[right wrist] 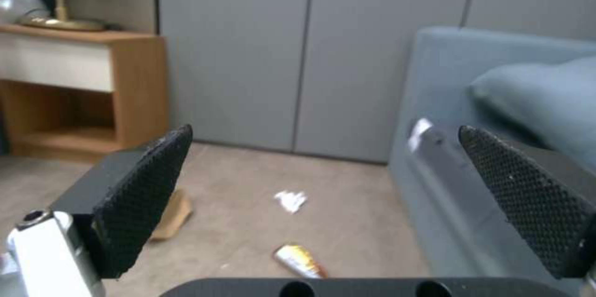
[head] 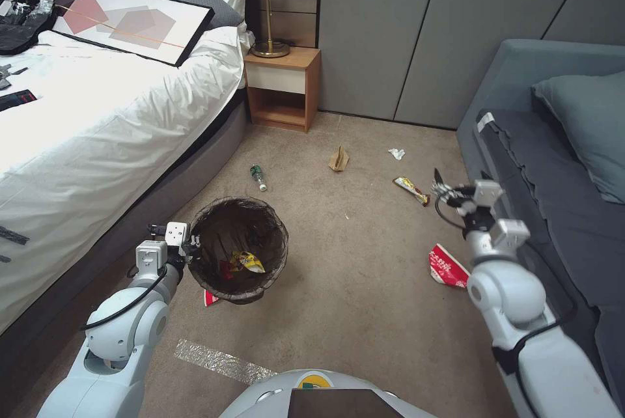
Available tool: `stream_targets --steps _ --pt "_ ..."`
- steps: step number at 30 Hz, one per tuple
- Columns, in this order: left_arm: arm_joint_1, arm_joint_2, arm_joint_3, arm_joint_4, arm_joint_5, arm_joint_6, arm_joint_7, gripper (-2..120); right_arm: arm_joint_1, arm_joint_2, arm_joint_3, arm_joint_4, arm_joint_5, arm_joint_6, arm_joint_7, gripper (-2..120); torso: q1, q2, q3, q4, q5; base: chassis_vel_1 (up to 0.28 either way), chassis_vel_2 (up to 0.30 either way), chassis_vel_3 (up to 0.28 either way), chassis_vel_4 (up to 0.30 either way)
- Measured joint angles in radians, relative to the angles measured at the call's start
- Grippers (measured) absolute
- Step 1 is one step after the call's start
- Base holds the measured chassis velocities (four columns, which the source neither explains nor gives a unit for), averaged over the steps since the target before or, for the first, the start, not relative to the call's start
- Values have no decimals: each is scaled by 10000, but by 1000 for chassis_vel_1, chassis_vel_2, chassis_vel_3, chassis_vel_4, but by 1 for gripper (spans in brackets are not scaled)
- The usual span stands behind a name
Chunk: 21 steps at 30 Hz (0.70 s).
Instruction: Pick up the trash bin, then pick up the garbage from the floor and place it into the trash bin.
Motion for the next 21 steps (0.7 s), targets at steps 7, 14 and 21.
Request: stream_targets --steps 7,14,21 --pt "136 -93 40 -17 -774 -12 -148 0 -1016 1529 867 325 -893 954 -374 100 -1 0 0 -4 -1 0 0 0 0" --pt "75 -14 144 103 -392 -107 126 0 -1282 1885 934 178 -1123 1278 -427 100 0 0 0 1 -3 0 0 0 0" --pt "104 46 191 186 -336 -156 345 0 -1145 1922 707 180 -1172 1278 -316 100 0 0 1 3 -4 0 0 0 0"
